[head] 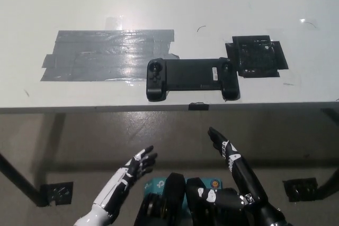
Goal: A controller is being placed at the center of the desk near the left hand and the robot uses its left hand's index finger to press a button at the left area of the controller
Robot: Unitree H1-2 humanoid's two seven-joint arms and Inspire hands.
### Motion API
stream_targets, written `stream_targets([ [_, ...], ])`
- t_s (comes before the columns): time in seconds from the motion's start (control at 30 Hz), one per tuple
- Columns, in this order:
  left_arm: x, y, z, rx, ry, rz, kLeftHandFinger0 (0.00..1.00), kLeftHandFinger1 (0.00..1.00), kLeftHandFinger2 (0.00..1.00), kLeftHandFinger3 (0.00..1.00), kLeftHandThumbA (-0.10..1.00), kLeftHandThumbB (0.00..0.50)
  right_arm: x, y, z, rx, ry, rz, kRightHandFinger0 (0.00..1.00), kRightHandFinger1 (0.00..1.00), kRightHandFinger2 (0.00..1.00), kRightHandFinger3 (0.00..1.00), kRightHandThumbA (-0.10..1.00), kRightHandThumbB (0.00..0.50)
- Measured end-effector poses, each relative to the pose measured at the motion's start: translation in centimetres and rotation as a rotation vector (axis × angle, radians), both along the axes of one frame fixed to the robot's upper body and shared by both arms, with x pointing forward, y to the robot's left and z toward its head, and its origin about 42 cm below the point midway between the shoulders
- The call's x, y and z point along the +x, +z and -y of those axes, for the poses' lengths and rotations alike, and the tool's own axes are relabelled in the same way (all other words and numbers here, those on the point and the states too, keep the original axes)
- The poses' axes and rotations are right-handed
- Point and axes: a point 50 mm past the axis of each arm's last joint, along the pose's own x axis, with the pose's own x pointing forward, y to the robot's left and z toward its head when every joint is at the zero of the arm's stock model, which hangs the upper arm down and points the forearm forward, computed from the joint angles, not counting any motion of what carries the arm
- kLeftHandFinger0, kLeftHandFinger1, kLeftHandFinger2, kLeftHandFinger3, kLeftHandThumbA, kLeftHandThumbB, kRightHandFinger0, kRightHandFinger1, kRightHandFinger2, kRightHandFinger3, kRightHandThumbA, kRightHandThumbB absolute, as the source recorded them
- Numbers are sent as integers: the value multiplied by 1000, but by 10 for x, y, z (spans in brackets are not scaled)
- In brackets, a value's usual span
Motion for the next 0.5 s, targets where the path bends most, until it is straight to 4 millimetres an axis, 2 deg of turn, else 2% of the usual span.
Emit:
stream_targets([
  [0.1, 1, -3, -1, 26, 37, 38, 1000, 1000, 1000, 1000, 1000, 329, 0, 0, 0, 1, -1, 0, 1000, 1000, 1000, 1000, 999, 237],
  [0.33, 1, -3, -1, 88, 113, 141, 1000, 1000, 1000, 1000, 1000, 293, 1, 1, 0, 9, -10, 2, 1000, 1000, 1000, 1000, 950, 211],
  [0.5, 1, -1, 1, 114, 159, 227, 1000, 1000, 1000, 1000, 1000, 290, 1, 2, -3, 30, -23, 5, 1000, 1000, 1000, 1000, 943, 212],
])
